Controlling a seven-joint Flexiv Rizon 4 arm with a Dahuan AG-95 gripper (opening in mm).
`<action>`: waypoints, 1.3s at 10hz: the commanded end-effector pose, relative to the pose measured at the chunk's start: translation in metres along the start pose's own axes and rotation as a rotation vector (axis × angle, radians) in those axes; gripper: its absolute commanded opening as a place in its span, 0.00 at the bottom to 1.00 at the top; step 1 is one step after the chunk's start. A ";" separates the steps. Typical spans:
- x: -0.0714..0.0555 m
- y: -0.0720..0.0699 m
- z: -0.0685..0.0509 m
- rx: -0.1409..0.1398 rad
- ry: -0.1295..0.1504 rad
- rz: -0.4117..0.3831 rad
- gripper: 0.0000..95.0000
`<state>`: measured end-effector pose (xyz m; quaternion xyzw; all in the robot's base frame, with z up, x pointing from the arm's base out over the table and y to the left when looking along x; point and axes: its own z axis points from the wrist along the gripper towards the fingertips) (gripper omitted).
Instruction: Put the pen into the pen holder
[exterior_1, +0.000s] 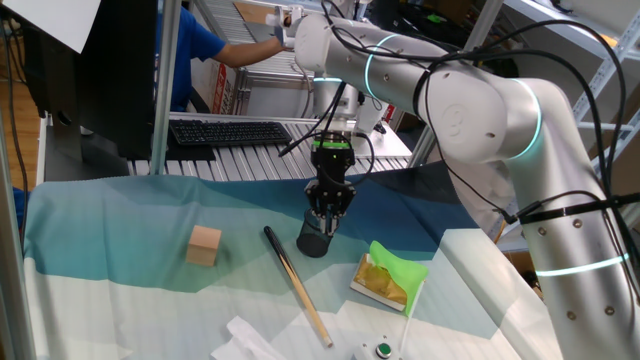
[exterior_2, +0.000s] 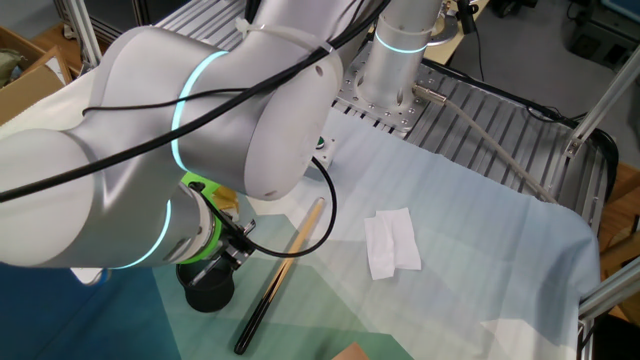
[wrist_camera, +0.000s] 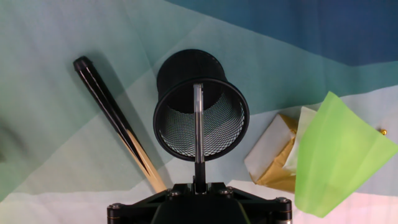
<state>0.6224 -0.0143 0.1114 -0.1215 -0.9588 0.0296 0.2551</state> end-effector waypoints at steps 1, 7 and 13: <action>-0.001 0.001 -0.001 -0.001 0.006 0.004 0.00; -0.002 0.001 -0.001 0.006 0.004 0.028 0.60; 0.009 -0.005 -0.005 0.014 0.015 0.010 0.80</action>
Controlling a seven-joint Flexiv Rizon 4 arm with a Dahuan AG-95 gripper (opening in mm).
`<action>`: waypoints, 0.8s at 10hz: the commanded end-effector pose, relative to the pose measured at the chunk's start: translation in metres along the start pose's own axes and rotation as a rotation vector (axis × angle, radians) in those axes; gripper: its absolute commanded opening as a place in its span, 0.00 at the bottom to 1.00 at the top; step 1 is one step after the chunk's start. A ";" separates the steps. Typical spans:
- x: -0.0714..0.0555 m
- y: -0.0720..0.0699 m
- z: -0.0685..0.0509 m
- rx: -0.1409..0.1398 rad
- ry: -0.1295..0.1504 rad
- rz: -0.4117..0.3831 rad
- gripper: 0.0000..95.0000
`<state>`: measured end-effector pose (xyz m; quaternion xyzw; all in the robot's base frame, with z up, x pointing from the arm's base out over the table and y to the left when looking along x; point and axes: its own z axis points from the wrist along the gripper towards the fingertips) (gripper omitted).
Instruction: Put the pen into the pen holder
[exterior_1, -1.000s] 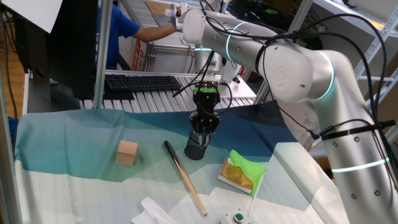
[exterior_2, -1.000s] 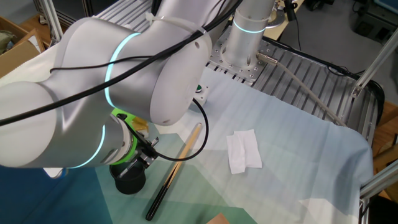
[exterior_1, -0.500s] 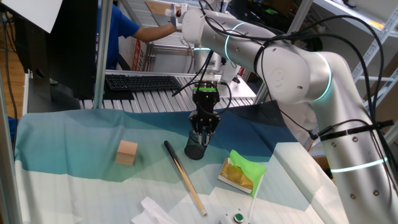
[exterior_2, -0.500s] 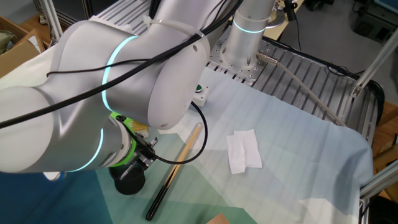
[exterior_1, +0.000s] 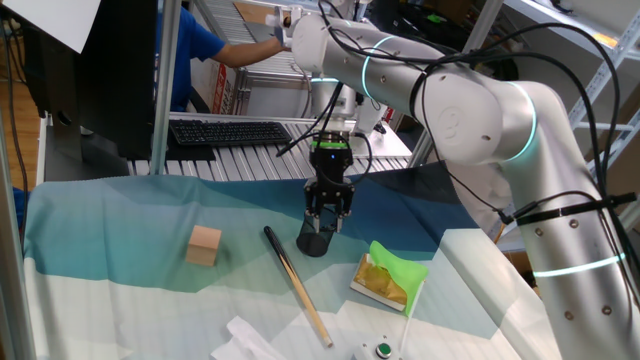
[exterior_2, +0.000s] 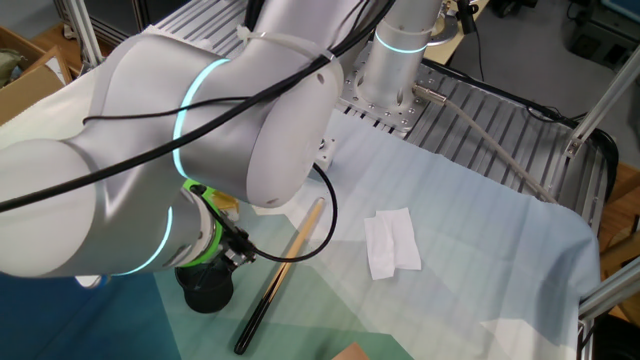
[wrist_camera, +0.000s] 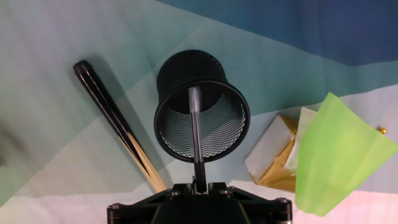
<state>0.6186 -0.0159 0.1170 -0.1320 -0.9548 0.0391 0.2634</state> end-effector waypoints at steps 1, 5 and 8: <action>0.009 -0.006 -0.003 -0.002 -0.004 -0.038 0.60; 0.031 -0.017 -0.007 -0.036 -0.108 -0.168 0.00; 0.038 -0.016 -0.012 -0.074 -0.299 -0.180 0.00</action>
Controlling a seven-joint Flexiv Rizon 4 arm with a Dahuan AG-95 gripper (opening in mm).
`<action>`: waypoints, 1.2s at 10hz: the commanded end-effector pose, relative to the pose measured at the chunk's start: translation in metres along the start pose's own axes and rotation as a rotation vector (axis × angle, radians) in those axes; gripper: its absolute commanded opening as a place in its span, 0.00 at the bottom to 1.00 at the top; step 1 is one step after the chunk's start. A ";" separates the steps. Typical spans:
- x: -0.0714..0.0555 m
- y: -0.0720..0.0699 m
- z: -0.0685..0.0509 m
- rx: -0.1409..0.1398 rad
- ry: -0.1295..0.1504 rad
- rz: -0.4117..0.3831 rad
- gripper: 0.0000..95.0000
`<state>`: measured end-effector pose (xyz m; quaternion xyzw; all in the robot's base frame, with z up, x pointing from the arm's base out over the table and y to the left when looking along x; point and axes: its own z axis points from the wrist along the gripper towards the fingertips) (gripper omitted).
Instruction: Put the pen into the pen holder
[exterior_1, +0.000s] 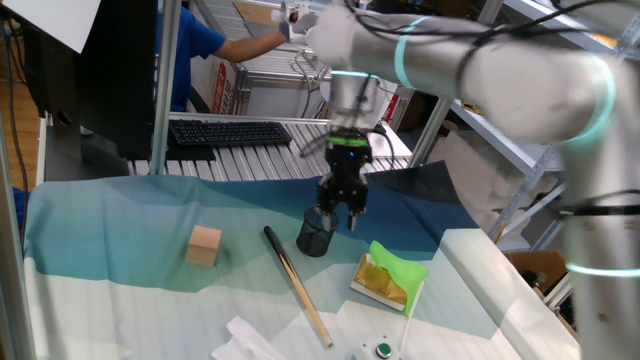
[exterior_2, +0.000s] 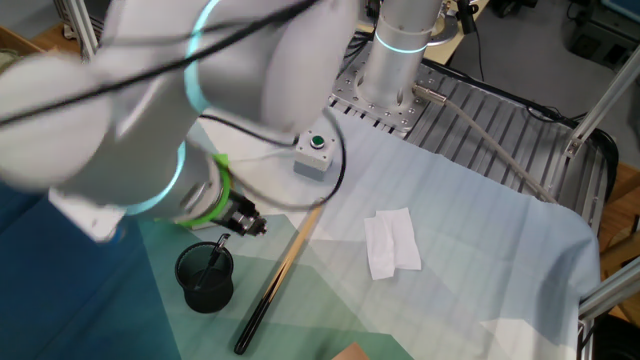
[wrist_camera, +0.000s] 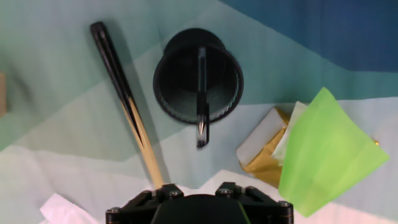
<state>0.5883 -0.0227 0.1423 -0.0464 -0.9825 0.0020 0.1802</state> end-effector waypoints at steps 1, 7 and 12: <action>0.002 0.003 -0.006 -0.011 -0.153 0.005 0.00; 0.003 0.011 -0.001 -0.013 -0.363 0.057 0.00; 0.003 0.013 0.001 -0.020 -0.356 0.039 0.00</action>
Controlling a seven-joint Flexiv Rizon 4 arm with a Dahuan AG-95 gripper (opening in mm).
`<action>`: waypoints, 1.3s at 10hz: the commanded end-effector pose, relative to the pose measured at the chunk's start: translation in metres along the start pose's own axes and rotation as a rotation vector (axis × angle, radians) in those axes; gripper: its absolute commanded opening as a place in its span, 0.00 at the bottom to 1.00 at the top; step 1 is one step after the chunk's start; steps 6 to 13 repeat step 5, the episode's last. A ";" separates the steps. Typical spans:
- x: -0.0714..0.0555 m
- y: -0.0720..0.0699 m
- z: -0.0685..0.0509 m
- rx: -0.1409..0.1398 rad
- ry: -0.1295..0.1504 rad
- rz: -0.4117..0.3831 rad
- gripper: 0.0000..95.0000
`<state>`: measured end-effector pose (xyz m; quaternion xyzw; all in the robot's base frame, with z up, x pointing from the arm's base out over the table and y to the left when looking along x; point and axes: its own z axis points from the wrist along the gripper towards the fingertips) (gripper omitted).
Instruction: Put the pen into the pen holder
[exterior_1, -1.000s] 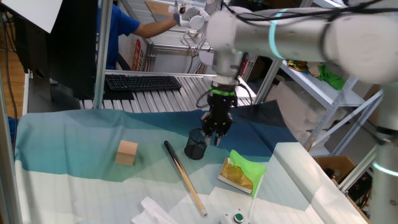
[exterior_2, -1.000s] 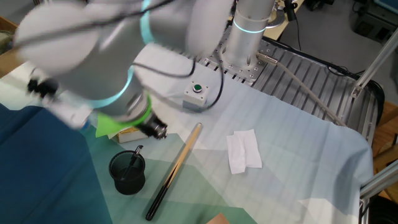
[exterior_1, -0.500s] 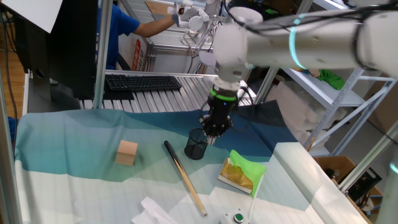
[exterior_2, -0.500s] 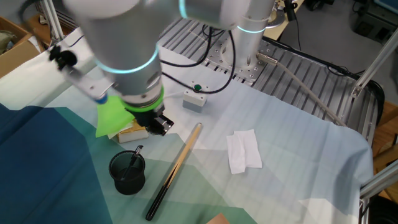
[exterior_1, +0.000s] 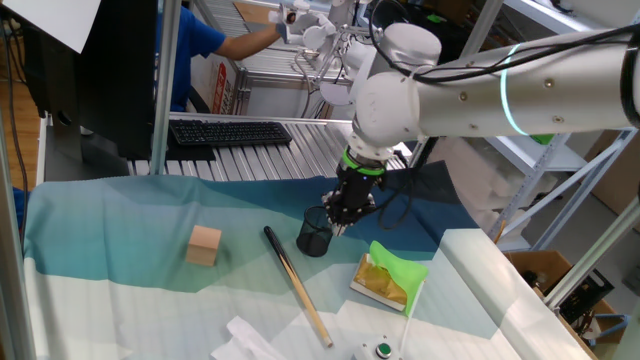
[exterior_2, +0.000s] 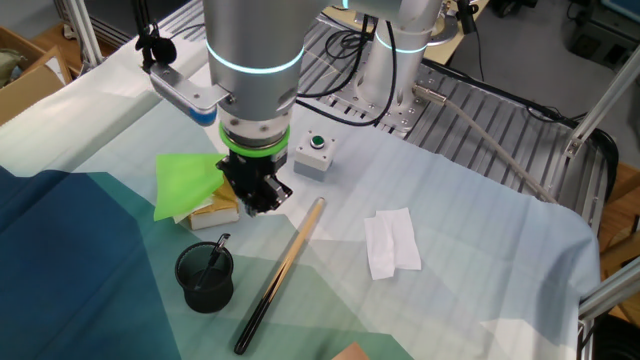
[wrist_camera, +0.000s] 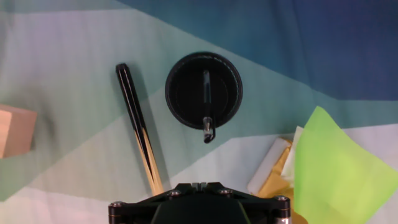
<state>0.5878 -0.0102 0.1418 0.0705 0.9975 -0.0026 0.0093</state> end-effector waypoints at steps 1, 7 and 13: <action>0.002 0.002 0.000 0.007 0.036 -0.009 0.00; 0.003 0.006 0.003 0.042 0.069 0.052 0.00; 0.003 0.006 0.003 0.042 0.069 0.052 0.00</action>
